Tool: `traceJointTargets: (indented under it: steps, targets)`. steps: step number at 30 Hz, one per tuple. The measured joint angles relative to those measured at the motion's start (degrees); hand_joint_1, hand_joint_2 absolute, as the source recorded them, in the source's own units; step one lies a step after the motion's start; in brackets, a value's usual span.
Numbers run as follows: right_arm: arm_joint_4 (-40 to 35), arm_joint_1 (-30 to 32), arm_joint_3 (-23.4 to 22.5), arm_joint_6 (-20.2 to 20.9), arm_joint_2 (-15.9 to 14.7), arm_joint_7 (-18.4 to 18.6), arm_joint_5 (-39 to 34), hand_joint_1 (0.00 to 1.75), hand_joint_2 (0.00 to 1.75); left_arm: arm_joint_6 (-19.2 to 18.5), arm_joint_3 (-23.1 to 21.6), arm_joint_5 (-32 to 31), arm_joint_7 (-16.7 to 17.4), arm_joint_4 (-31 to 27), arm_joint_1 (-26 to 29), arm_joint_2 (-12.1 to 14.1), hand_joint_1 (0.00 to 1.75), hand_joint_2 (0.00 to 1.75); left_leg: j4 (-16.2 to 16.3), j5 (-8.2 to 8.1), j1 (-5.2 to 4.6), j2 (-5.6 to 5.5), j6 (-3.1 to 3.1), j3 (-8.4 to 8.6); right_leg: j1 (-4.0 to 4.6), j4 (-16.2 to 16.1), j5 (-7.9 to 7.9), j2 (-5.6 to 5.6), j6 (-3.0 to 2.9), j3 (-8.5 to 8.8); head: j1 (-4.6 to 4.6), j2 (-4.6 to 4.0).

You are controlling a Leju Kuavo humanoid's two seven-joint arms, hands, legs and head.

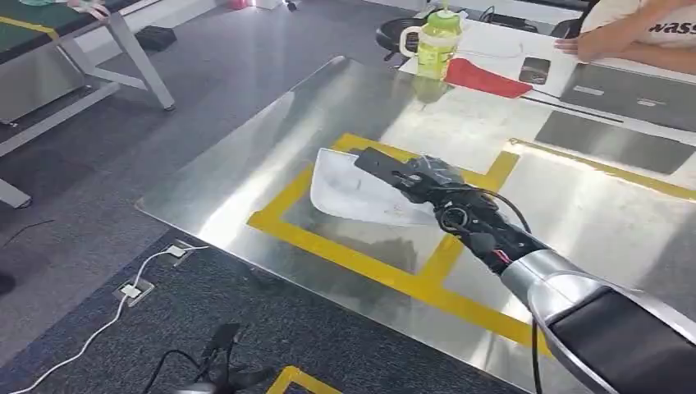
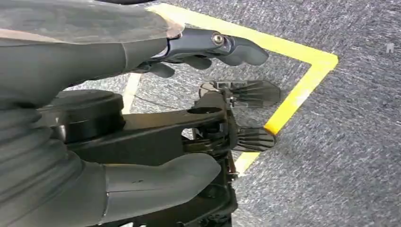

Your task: Take the parts from the cabinet and place them on the table.

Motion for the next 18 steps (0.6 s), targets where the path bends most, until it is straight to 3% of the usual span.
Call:
traceJointTargets:
  steps: [18]
  targets:
    - [0.0, 2.4, -1.0, 0.6, 0.0, -0.9, -0.1, 1.75, 1.75, 0.2, 0.0, 0.2, 0.0, 0.0, 0.1, 0.2, 0.0, 1.75, 0.0, 0.0, 0.0, 0.0, 0.0, 0.0, -0.01, 0.0, 0.0, 0.0, 0.0, 0.0, 0.0, 0.0]
